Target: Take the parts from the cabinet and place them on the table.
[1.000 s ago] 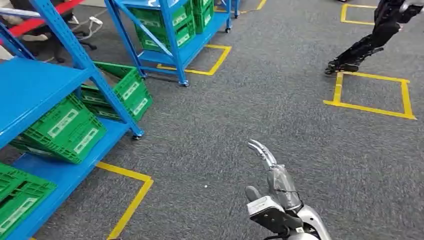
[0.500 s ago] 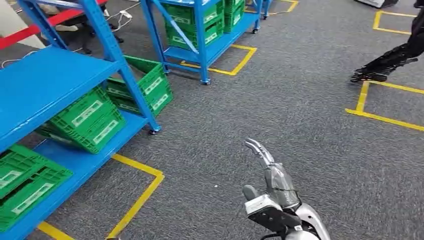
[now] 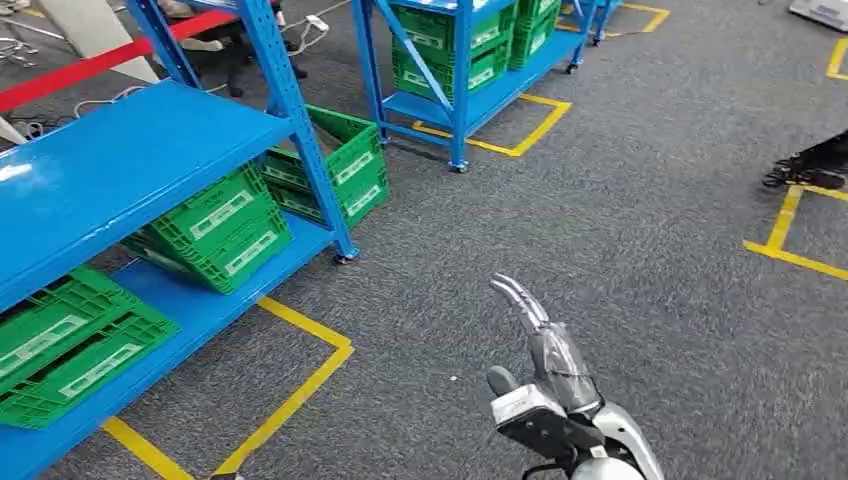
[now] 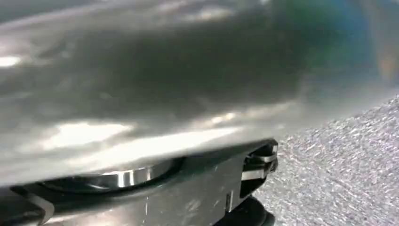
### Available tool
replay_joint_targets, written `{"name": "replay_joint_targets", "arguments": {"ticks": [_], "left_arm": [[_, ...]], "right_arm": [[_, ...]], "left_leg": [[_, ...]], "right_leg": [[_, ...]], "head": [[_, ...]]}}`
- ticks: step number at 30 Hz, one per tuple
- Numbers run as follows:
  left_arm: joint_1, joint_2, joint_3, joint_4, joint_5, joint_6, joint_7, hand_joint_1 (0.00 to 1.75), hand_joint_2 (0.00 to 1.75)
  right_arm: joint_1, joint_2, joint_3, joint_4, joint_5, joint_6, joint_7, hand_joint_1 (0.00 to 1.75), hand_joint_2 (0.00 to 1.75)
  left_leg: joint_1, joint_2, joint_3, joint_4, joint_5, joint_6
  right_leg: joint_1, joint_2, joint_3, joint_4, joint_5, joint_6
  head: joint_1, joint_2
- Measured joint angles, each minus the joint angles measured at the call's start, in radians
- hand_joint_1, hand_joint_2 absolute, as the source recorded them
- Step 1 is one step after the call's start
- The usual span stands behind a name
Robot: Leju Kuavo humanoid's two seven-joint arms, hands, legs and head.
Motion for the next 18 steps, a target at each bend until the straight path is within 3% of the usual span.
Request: {"name": "replay_joint_targets", "arguments": {"ticks": [1,2,3,4,6,7,8,9,11,12,14,16,17,18], "left_arm": [[0.001,0.0,0.0,0.0,0.0,0.0,0.0,0.0,0.0],[0.001,0.002,0.0,0.0,0.0,0.0,0.0,0.0,0.0],[0.0,0.0,0.0,0.0,0.0,0.0,0.0,0.0,0.0],[-0.003,0.0,0.0,0.0,0.0,0.0,0.0,0.0,0.0],[-0.004,0.0,0.0,0.0,0.0,0.0,0.0,0.0,0.0],[-0.003,0.0,0.0,0.0,0.0,0.0,0.0,0.0,0.0],[0.0,0.001,0.0,0.0,0.001,0.0,0.0,0.0,0.0],[0.001,0.001,0.0,0.0,0.003,0.0,0.0,0.0,0.0],[0.001,0.001,0.001,0.0,0.003,0.0,0.0,0.0,0.0],[0.0,0.001,0.001,0.0,0.005,0.0,0.0,0.0,0.0],[-0.006,0.001,0.001,0.0,0.006,0.0,0.0,0.0,0.0],[-0.001,0.002,0.001,0.0,0.006,0.0,0.001,0.0,0.0],[0.001,0.003,0.001,0.0,0.006,0.0,0.001,0.0,0.0],[0.004,0.003,0.002,0.0,0.005,0.001,0.001,0.0,0.0]], "right_arm": [[-0.002,0.0,0.0,0.0,0.0,0.0,0.0,0.0,0.0],[-0.003,0.001,0.0,0.0,0.0,0.0,0.0,0.0,0.0],[-0.003,0.001,0.0,0.0,0.0,0.0,0.0,0.0,0.0],[-0.002,0.001,0.0,0.0,0.0,0.002,0.0,0.0,0.0],[-0.001,0.001,0.0,0.0,0.0,0.002,0.0,0.0,0.0],[-0.001,0.001,0.0,0.0,0.0,0.003,0.0,0.0,0.0],[-0.001,0.001,0.0,0.0,0.0,0.003,0.0,0.0,0.0],[-0.002,0.001,-0.001,0.0,0.0,0.004,0.0,0.0,0.0],[-0.005,0.001,-0.001,0.0,0.001,0.006,0.0,0.0,0.0],[-0.007,0.002,0.0,0.0,0.001,0.006,0.0,0.0,0.0],[-0.009,0.002,-0.001,0.0,0.001,0.006,0.001,0.0,0.0],[-0.011,0.002,0.0,0.0,0.003,0.009,0.001,0.0,0.0],[-0.013,0.003,0.0,0.0,0.003,0.009,0.001,0.0,0.0],[-0.014,0.004,0.0,0.0,0.004,0.009,0.0,0.0,0.0]], "left_leg": [[0.001,-0.007,-0.002,0.0,-0.001,-0.003],[0.0,0.007,-0.002,0.01,-0.01,-0.007],[-0.002,0.037,-0.014,0.04,-0.03,-0.014],[0.0,0.055,-0.046,0.103,-0.066,-0.019],[0.003,0.068,-0.122,0.261,-0.133,-0.025],[0.004,0.069,-0.149,0.313,-0.147,-0.026],[0.005,0.069,-0.152,0.318,-0.134,-0.026],[0.005,0.07,-0.138,0.283,-0.101,-0.024],[0.001,0.084,-0.055,0.116,-0.001,-0.011],[-0.006,0.121,-0.018,0.037,0.022,0.001],[-0.013,0.126,-0.006,0.01,-0.001,0.01],[-0.016,0.112,-0.013,0.009,-0.001,0.015],[-0.011,0.105,-0.002,-0.008,0.005,0.021],[-0.004,0.098,0.01,-0.024,0.012,0.025]], "right_leg": [[-0.001,-0.008,0.003,-0.003,0.001,-0.006],[-0.007,-0.021,0.007,-0.007,0.002,-0.01],[-0.007,-0.029,0.01,-0.007,-0.001,-0.017],[-0.005,-0.042,0.012,-0.007,-0.003,-0.022],[-0.001,-0.065,0.014,-0.007,-0.007,-0.027],[0.0,-0.075,0.015,-0.007,-0.008,-0.028],[0.001,-0.083,0.016,-0.007,-0.01,-0.028],[0.001,-0.09,0.019,-0.007,-0.012,-0.028],[0.003,-0.105,0.029,-0.007,-0.017,-0.026],[0.004,-0.111,0.032,-0.008,-0.02,-0.024],[0.011,-0.121,0.027,-0.005,-0.023,-0.013],[0.01,-0.138,0.033,-0.013,-0.021,-0.004],[0.014,-0.143,0.038,-0.014,-0.027,0.003],[0.01,-0.106,0.026,0.005,-0.04,0.008]], "head": [[0.0,0.0],[0.0,0.0],[-0.008,0.0],[-0.009,0.0],[-0.008,0.0],[-0.009,0.0],[-0.009,0.0],[-0.008,0.0],[-0.009,0.0],[-0.008,0.0],[-0.008,0.0],[-0.009,0.0],[-0.008,0.0],[-0.005,0.0]]}}
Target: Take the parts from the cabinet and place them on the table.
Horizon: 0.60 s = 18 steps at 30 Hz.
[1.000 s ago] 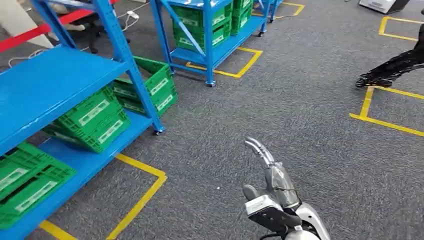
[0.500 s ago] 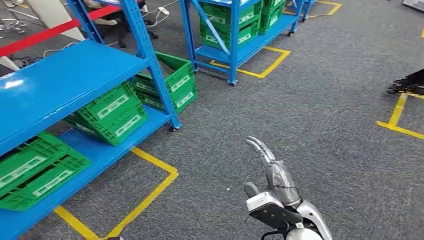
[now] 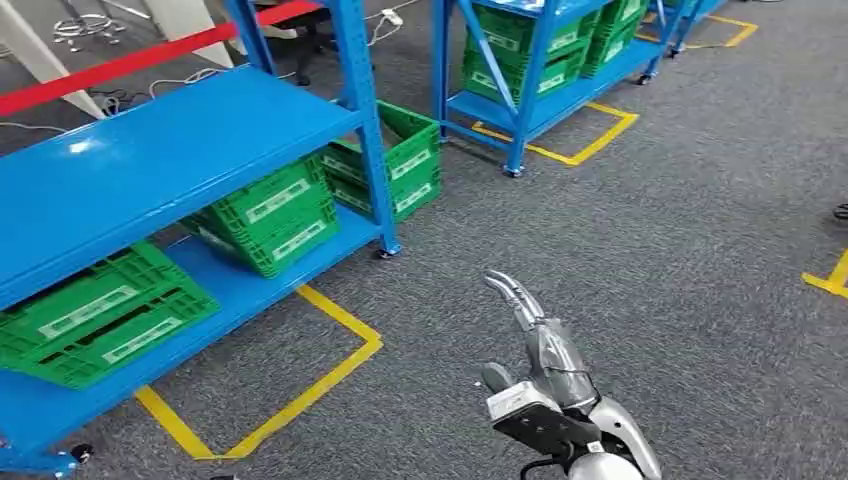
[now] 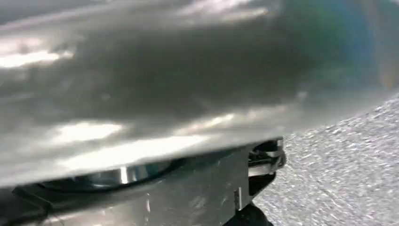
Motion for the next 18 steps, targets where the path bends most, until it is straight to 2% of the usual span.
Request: {"name": "replay_joint_targets", "arguments": {"ticks": [1,3,4,5,6,8,9,10,11,13,14,15,16,18], "left_arm": [[-0.003,0.0,0.0,0.0,0.0,0.0,0.0,0.0,0.0],[-0.007,0.0,0.0,0.0,-0.001,0.0,0.0,0.0,0.0],[-0.006,0.0,0.0,0.0,-0.003,0.001,0.0,0.0,0.0],[-0.004,0.002,0.0,0.0,-0.006,0.004,0.0,0.0,0.0],[-0.003,0.004,0.0,0.0,-0.006,0.005,0.0,0.0,0.0],[-0.003,0.005,0.0,0.0,-0.009,0.006,0.002,0.0,0.0],[-0.004,0.005,0.0,0.0,-0.009,0.006,0.002,0.0,0.0],[-0.005,0.007,0.0,0.0,-0.009,0.007,0.002,0.0,0.0],[-0.005,0.008,0.0,0.0,-0.01,0.007,0.003,0.0,0.0],[-0.001,0.009,0.0,0.0,-0.01,0.009,0.003,0.0,0.0],[0.001,0.01,0.0,0.0,-0.01,0.01,0.003,0.0,0.0],[0.001,0.013,0.0,0.0,-0.01,0.01,0.003,0.0,0.0],[-0.001,0.012,0.0,0.0,-0.01,0.011,0.003,0.0,0.0],[-0.005,0.013,0.0,0.0,-0.011,0.011,0.003,0.0,0.0]], "right_arm": [[-0.002,0.0,0.0,0.0,0.0,0.0,-0.001,0.0,0.0],[0.004,0.0,0.0,0.002,0.0,0.0,0.001,0.0,0.0],[0.005,0.0,0.0,0.002,0.0,0.0,0.001,0.0,0.0],[0.004,0.0,0.0,0.003,0.0,0.0,0.001,0.0,0.0],[0.004,0.0,-0.001,0.004,0.0,0.0,0.001,0.0,0.0],[0.004,0.0,-0.001,0.004,0.0,0.0,0.001,0.0,0.0],[0.003,0.0,-0.001,0.004,0.0,0.0,0.0,0.0,0.0],[0.002,0.0,-0.001,0.005,0.001,0.0,0.001,0.0,0.0],[0.003,0.0,-0.002,0.005,0.0,-0.001,0.0,0.0,0.0],[0.003,0.0,-0.002,0.005,0.002,-0.001,0.0,0.0,0.0],[0.002,0.0,-0.002,0.005,0.002,-0.001,0.0,0.0,0.0],[0.001,0.0,-0.002,0.005,0.002,-0.001,0.0,0.0,0.0],[0.002,0.002,-0.002,0.005,0.002,-0.001,0.0,0.0,0.0],[0.002,0.002,-0.002,0.006,0.002,0.0,-0.001,0.0,0.0]], "left_leg": [[0.002,-0.004,0.001,-0.001,0.002,0.006],[0.001,-0.02,0.0,0.0,0.001,0.009],[0.001,-0.026,0.0,0.0,0.0,0.01],[0.001,-0.035,0.001,0.001,0.0,0.009],[0.001,-0.046,0.002,0.001,-0.001,0.008],[0.005,-0.066,0.005,0.006,-0.006,0.001],[0.005,-0.074,0.002,0.015,-0.012,-0.007],[-0.001,-0.082,-0.007,0.029,-0.019,-0.016],[0.002,-0.089,-0.01,0.028,-0.016,-0.019],[0.007,-0.095,-0.011,0.024,-0.013,-0.025],[0.008,-0.101,-0.01,0.023,-0.015,-0.03],[0.007,-0.076,-0.01,0.033,-0.023,-0.036],[0.005,-0.047,-0.025,0.066,-0.046,-0.041],[0.01,-0.031,-0.095,0.21,-0.12,-0.049]], "right_leg": [[-0.002,0.027,-0.025,0.048,-0.027,0.001],[-0.003,0.045,-0.107,0.203,-0.09,0.006],[-0.003,0.047,-0.14,0.256,-0.104,0.008],[-0.003,0.047,-0.16,0.278,-0.094,0.01],[-0.005,0.047,-0.15,0.242,-0.054,0.012],[-0.011,0.054,-0.08,0.085,0.038,0.013],[-0.018,0.084,-0.046,0.009,0.057,0.016],[-0.017,0.105,-0.033,-0.011,0.038,0.011],[-0.016,0.097,-0.029,-0.004,0.041,-0.001],[-0.009,0.091,-0.029,-0.004,0.041,-0.011],[-0.012,0.084,-0.026,-0.008,0.042,-0.018],[-0.016,0.073,-0.022,-0.011,0.044,-0.025],[-0.016,0.064,-0.019,-0.012,0.042,-0.031],[-0.014,0.043,-0.017,-0.012,0.038,-0.038]], "head": [[0.002,0.0],[0.006,0.0],[0.005,0.0],[0.005,0.0],[0.005,0.0],[0.005,0.0],[0.006,0.0],[0.007,0.0],[0.003,0.0],[0.005,0.0],[0.005,0.0],[0.005,0.0],[-0.004,0.0],[-0.003,0.0]]}}
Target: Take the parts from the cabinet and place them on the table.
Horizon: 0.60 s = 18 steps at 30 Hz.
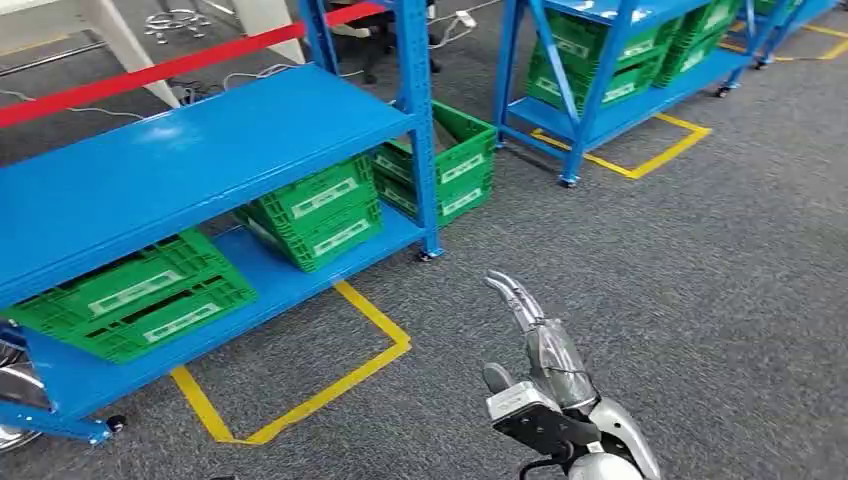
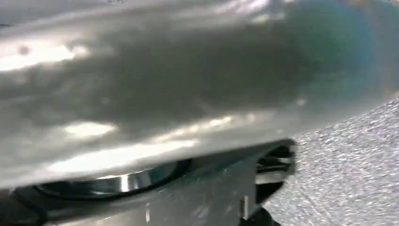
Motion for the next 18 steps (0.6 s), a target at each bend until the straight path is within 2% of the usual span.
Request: {"name": "replay_joint_targets", "arguments": {"ticks": [1,2,3,4,5,6,7,8,10,11,12,13,14,15,17,18], "left_arm": [[0.0,0.0,0.0,0.0,-0.001,0.0,0.0,0.0,0.0],[0.002,0.0,0.0,0.0,-0.002,0.0,0.003,0.0,0.0],[0.005,0.0,0.0,0.0,-0.002,0.0,0.004,0.0,0.0],[0.006,0.0,0.0,0.0,-0.002,0.0,0.004,0.0,0.0],[0.006,0.0,0.0,0.0,-0.002,0.0,0.005,0.0,0.0],[0.005,0.0,0.0,0.0,-0.002,0.0,0.005,0.0,0.0],[0.004,0.001,0.0,0.0,-0.002,0.0,0.005,0.0,0.0],[0.0,0.002,0.0,0.0,-0.002,-0.001,0.005,0.0,0.0],[-0.001,0.002,0.0,0.0,-0.002,-0.002,0.005,0.0,0.0],[0.004,0.002,0.0,0.0,-0.002,-0.002,0.005,0.0,0.0],[0.006,0.002,0.0,0.0,-0.002,-0.002,0.005,0.0,0.0],[0.006,0.001,0.0,0.0,-0.002,-0.002,0.005,0.0,0.0],[0.003,0.001,0.0,0.0,-0.001,-0.002,0.005,0.0,0.0],[0.0,0.001,0.0,0.0,-0.001,-0.002,0.005,0.0,0.0],[0.001,-0.001,0.0,0.0,-0.001,-0.003,0.005,0.0,0.0],[0.002,-0.001,0.0,0.0,-0.001,-0.003,0.005,0.0,0.0]], "right_arm": [[0.0,0.0,0.0,0.0,0.0,0.0,0.0,0.0,0.0],[0.0,0.0,0.0,0.0,0.0,0.0,0.0,0.0,0.0],[-0.001,0.0,0.0,0.002,0.0,0.0,0.0,0.0,0.0],[-0.001,0.0,0.0,0.003,0.0,0.001,0.0,0.0,0.0],[-0.001,0.0,0.0,0.003,0.0,0.002,0.0,0.0,0.0],[-0.003,0.001,0.001,0.003,0.0,0.002,0.0,0.0,0.0],[-0.005,0.001,0.002,0.003,0.0,0.002,0.0,0.0,0.0],[-0.004,0.001,0.002,0.003,0.0,0.002,0.0,0.0,0.0],[-0.005,0.001,0.003,0.003,0.001,0.002,0.001,0.0,0.0],[-0.006,0.001,0.005,0.003,0.001,0.002,0.001,0.0,0.0],[-0.007,0.002,0.005,0.002,0.001,0.002,0.001,0.0,0.0],[-0.007,0.002,0.005,0.003,0.001,0.002,0.001,0.0,0.0],[-0.007,0.002,0.005,0.003,0.001,0.002,0.0,0.0,0.0],[-0.006,0.002,0.005,0.003,0.001,0.002,0.002,0.0,0.0],[-0.003,0.002,0.004,0.005,0.001,0.002,0.002,0.0,0.0],[-0.003,0.002,0.004,0.005,0.001,0.002,0.002,0.0,0.0]], "left_leg": [[0.002,0.002,-0.037,0.074,-0.028,-0.002],[0.003,0.002,-0.061,0.119,-0.034,-0.002],[0.003,0.002,-0.058,0.111,-0.015,-0.002],[0.003,0.003,-0.038,0.067,0.021,0.0],[0.003,0.005,-0.005,-0.004,0.063,0.004],[0.0,0.023,0.048,-0.111,0.115,0.013],[-0.008,0.061,0.076,-0.167,0.12,0.023],[-0.018,0.071,0.081,-0.185,0.109,0.027],[-0.018,0.061,0.075,-0.182,0.109,0.029],[-0.019,0.051,0.073,-0.185,0.109,0.035],[-0.009,0.042,0.087,-0.203,0.117,0.044],[-0.008,0.035,0.092,-0.21,0.12,0.047],[-0.006,0.029,0.092,-0.21,0.121,0.052],[-0.006,0.019,0.091,-0.209,0.121,0.055],[-0.008,0.003,0.092,-0.209,0.119,0.058],[-0.008,-0.006,0.093,-0.209,0.118,0.058]], "right_leg": [[0.001,-0.01,0.0,0.0,-0.002,-0.002],[0.001,-0.019,0.001,0.001,-0.003,-0.002],[0.001,-0.026,0.003,0.001,-0.005,-0.002],[0.001,-0.033,0.006,0.001,-0.007,-0.001],[0.002,-0.04,0.01,0.001,-0.01,0.001],[0.003,-0.05,0.018,0.0,-0.013,0.004],[0.003,-0.054,0.021,-0.002,-0.016,0.006],[0.01,-0.062,0.021,0.0,-0.019,0.013],[0.009,-0.074,0.021,-0.004,-0.019,0.022],[0.009,-0.085,0.028,-0.011,-0.018,0.029],[0.012,-0.088,0.027,-0.012,-0.025,0.038],[0.007,-0.051,0.02,0.008,-0.039,0.041],[0.007,-0.021,-0.006,0.062,-0.069,0.04],[0.007,-0.006,-0.049,0.149,-0.108,0.041],[0.008,0.003,-0.128,0.286,-0.151,0.044],[0.008,0.004,-0.14,0.293,-0.135,0.044]], "head": [[0.0,0.0],[0.0,0.0],[0.0,0.0],[0.0,0.0],[0.0,0.0],[0.0,0.0],[0.0,0.0],[-0.001,0.0],[0.001,0.0],[0.001,0.0],[0.0,0.0],[0.006,0.0],[0.009,0.0],[0.012,0.0],[0.011,0.0],[0.011,0.0]]}}
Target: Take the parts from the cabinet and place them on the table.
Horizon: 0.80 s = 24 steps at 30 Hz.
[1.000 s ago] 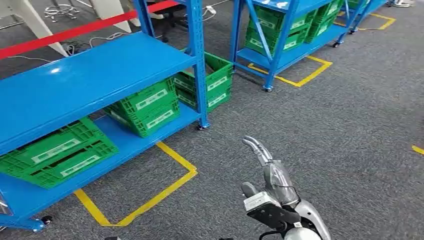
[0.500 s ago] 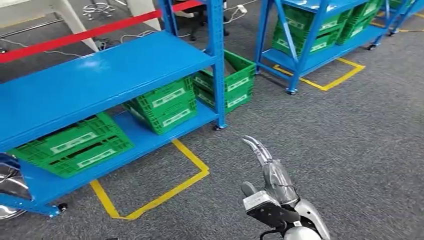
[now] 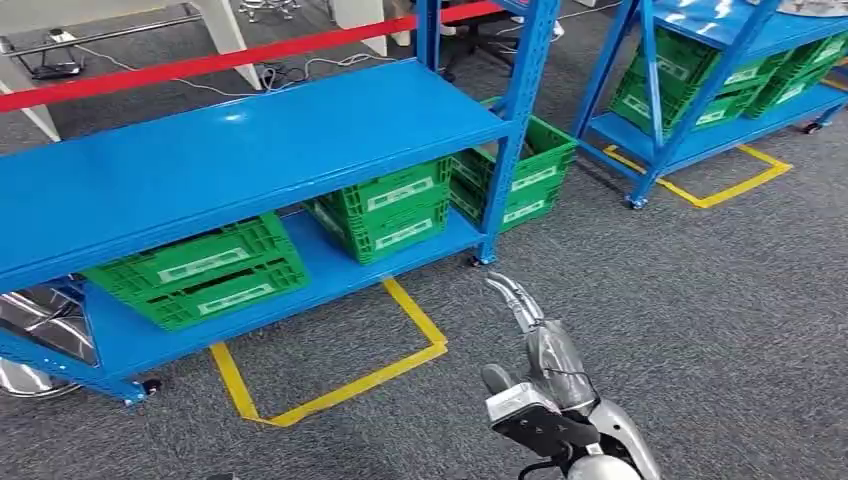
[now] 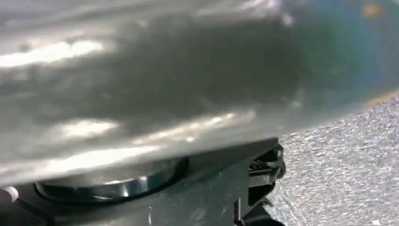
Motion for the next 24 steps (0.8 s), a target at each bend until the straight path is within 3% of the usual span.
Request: {"name": "replay_joint_targets", "arguments": {"ticks": [1,2,3,4,5,8,9,10,11,12,13,14,15,16,18,19,20,24], "left_arm": [[0.0,0.0,0.0,0.0,0.0,0.0,0.0,0.0,0.0],[0.0,0.0,0.001,0.0,0.0,0.0,0.0,0.0,0.0],[-0.001,-0.001,0.001,0.0,0.0,0.0,0.0,0.0,0.0],[-0.001,-0.002,0.001,0.0,0.0,0.0,0.001,0.0,0.0],[-0.003,-0.002,0.002,0.0,0.0,0.0,0.001,0.0,0.0],[0.001,-0.002,0.004,0.0,0.0,-0.002,0.001,0.0,0.0],[0.001,0.0,0.005,0.0,0.0,-0.002,0.001,0.0,0.0],[0.001,0.0,0.005,0.0,0.0,-0.002,0.001,0.0,0.0],[-0.001,0.0,0.005,0.0,0.0,-0.002,0.001,0.0,0.0],[-0.003,0.0,0.005,0.0,0.0,-0.002,0.001,0.0,0.0],[-0.004,0.0,0.005,0.0,0.0,-0.002,0.001,0.0,0.0],[-0.003,0.0,0.005,0.0,0.0,-0.002,0.001,0.0,0.0],[-0.001,0.0,0.006,0.0,0.0,-0.002,0.001,0.0,0.0],[0.001,0.0,0.006,0.0,0.0,-0.002,0.001,0.0,0.0],[0.001,0.0,0.006,0.0,0.0,-0.002,0.001,0.0,0.0],[0.0,0.0,0.006,0.0,0.0,-0.002,0.001,0.0,0.0],[-0.003,0.001,0.006,0.0,0.0,-0.002,0.001,0.0,0.0],[0.0,0.0,0.007,0.0,0.0,-0.004,0.001,0.0,0.0]], "right_arm": [[0.0,0.0,0.0,0.0,0.0,0.0,0.001,0.0,0.0],[0.0,0.0,0.0,0.0,0.0,0.0,0.001,0.0,0.0],[-0.001,0.0,0.0,0.0,0.0,0.0,0.002,0.0,0.0],[-0.001,0.0,0.0,0.0,0.0,0.0,0.001,0.0,0.0],[-0.002,0.0,0.0,0.001,0.0,0.0,0.002,0.0,0.0],[-0.002,0.0,0.001,0.001,0.001,-0.001,0.003,0.0,0.0],[-0.003,0.0,0.001,0.001,0.0,0.0,0.003,0.0,0.0],[-0.003,0.0,0.001,0.001,0.0,0.0,0.003,0.0,0.0],[-0.003,0.002,0.002,0.001,0.0,0.0,0.003,0.0,0.0],[-0.002,0.002,0.002,0.001,0.0,0.0,0.003,0.0,0.0],[-0.001,0.002,0.002,0.001,0.0,0.0,0.003,0.0,0.0],[-0.001,0.002,0.002,0.002,0.0,0.0,0.003,0.0,0.0],[-0.001,0.002,0.002,0.002,0.0,0.0,0.003,0.0,0.0],[-0.001,0.002,0.002,0.003,0.0,0.0,0.003,0.0,0.0],[-0.002,0.002,0.002,0.003,0.0,0.0,0.004,0.0,0.0],[-0.003,0.002,0.002,0.003,0.0,0.0,0.004,0.0,0.0],[-0.003,0.002,0.002,0.003,0.0,0.001,0.004,0.0,0.0],[-0.004,0.002,0.002,0.003,0.001,0.002,0.005,0.0,0.0]], "left_leg": [[0.0,-0.01,0.002,0.0,-0.001,0.0],[0.001,-0.021,0.004,0.001,-0.003,-0.002],[0.001,-0.033,0.007,0.004,-0.006,-0.007],[0.002,-0.039,0.005,0.009,-0.01,-0.011],[-0.005,-0.046,-0.002,0.021,-0.016,-0.019],[0.003,-0.062,-0.006,0.015,-0.013,-0.031],[0.003,-0.068,-0.006,0.019,-0.017,-0.034],[0.0,-0.042,-0.008,0.033,-0.028,-0.04],[0.0,-0.017,-0.029,0.076,-0.055,-0.047],[0.004,-0.003,-0.066,0.151,-0.093,-0.053],[0.007,0.005,-0.108,0.236,-0.128,-0.057],[0.009,0.008,-0.14,0.298,-0.146,-0.059],[0.01,0.008,-0.153,0.32,-0.141,-0.06],[0.01,0.009,-0.145,0.298,-0.116,-0.058],[0.008,0.017,-0.071,0.142,-0.022,-0.048],[0.002,0.049,-0.028,0.055,0.015,-0.037],[-0.009,0.079,-0.016,0.035,-0.008,-0.031],[-0.012,0.053,-0.02,0.017,-0.004,-0.017]], "right_leg": [[0.0,0.0,0.011,-0.036,0.036,-0.001],[-0.001,0.001,0.04,-0.107,0.082,-0.002],[-0.002,0.013,0.085,-0.207,0.136,-0.005],[-0.005,0.042,0.114,-0.276,0.157,-0.007],[-0.007,0.061,0.13,-0.299,0.14,-0.01],[0.001,0.046,0.133,-0.292,0.141,-0.027],[-0.01,0.036,0.138,-0.299,0.143,-0.033],[-0.009,0.027,0.143,-0.3,0.142,-0.036],[-0.009,0.017,0.146,-0.3,0.138,-0.044],[-0.007,0.006,0.149,-0.3,0.136,-0.047],[-0.005,-0.006,0.15,-0.3,0.134,-0.05],[-0.004,-0.015,0.152,-0.3,0.132,-0.051],[-0.004,-0.023,0.154,-0.3,0.129,-0.05],[-0.003,-0.031,0.157,-0.3,0.126,-0.05],[-0.001,-0.047,0.168,-0.3,0.12,-0.047],[-0.001,-0.054,0.174,-0.3,0.116,-0.044],[0.004,-0.06,0.175,-0.301,0.113,-0.039],[0.007,-0.09,0.183,-0.311,0.11,-0.019]], "head": [[0.0,0.0],[0.001,0.0],[0.0,0.0],[0.001,0.0],[0.0,0.0],[0.0,0.0],[-0.002,0.0],[-0.002,0.0],[-0.013,0.0],[-0.011,0.0],[-0.012,0.0],[-0.011,0.0],[-0.012,0.0],[-0.012,0.0],[-0.012,0.0],[-0.012,0.0],[-0.011,0.0],[-0.01,0.0]]}}
